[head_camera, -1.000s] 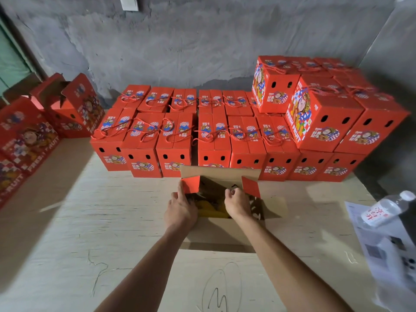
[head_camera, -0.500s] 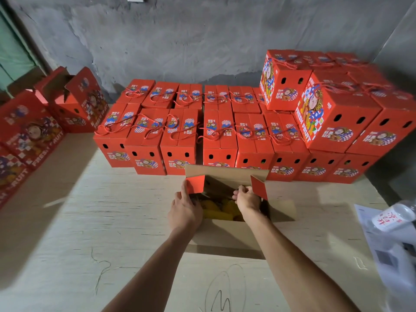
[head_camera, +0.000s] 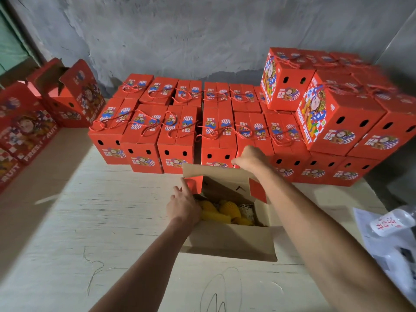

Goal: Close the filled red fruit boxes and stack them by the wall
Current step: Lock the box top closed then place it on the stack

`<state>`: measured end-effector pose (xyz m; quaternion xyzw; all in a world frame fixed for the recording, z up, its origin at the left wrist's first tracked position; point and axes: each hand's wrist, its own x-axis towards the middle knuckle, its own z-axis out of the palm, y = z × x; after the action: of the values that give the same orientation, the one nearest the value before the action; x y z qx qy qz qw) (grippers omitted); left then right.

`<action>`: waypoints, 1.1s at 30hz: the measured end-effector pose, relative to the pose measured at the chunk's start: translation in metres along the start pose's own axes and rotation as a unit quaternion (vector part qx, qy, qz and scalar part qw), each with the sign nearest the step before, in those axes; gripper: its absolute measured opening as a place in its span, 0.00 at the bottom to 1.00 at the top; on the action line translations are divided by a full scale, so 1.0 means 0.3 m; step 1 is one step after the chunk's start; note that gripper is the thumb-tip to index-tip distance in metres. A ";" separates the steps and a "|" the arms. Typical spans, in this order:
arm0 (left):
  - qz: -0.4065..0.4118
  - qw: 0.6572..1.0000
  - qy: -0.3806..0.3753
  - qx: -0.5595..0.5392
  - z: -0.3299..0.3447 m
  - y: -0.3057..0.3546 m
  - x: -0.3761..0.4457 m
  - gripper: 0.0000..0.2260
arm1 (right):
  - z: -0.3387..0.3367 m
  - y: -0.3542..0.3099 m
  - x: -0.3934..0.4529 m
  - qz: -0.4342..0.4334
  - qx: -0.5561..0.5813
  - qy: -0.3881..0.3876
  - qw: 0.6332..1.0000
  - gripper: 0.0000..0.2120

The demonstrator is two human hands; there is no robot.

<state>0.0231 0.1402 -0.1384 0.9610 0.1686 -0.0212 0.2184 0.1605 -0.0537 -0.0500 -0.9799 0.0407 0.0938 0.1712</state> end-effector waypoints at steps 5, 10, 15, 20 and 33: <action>-0.012 0.999 0.013 -0.035 0.015 -0.019 0.019 0.22 | 0.124 0.053 0.114 0.051 -0.159 -0.238 0.957 0.30; -0.017 0.999 0.021 -0.047 0.023 -0.025 0.028 0.18 | 0.161 0.030 0.168 0.045 -0.165 -0.257 0.951 0.25; -0.021 0.998 0.027 -0.057 0.022 -0.031 0.037 0.19 | 0.194 0.048 0.154 0.035 -0.029 -0.128 0.991 0.12; -0.010 0.998 0.026 -0.051 0.024 -0.016 0.040 0.31 | 0.208 0.063 0.061 0.019 0.009 0.051 0.998 0.22; 0.154 0.956 0.083 -0.236 -0.012 -0.065 -0.028 0.43 | 0.165 0.332 -0.304 -0.239 -0.015 0.076 0.968 0.28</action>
<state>0.0086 0.1556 -0.1422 0.8949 0.0360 0.1326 0.4246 0.0515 -0.1258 -0.1105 -0.9679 -0.1836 -0.0246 0.1699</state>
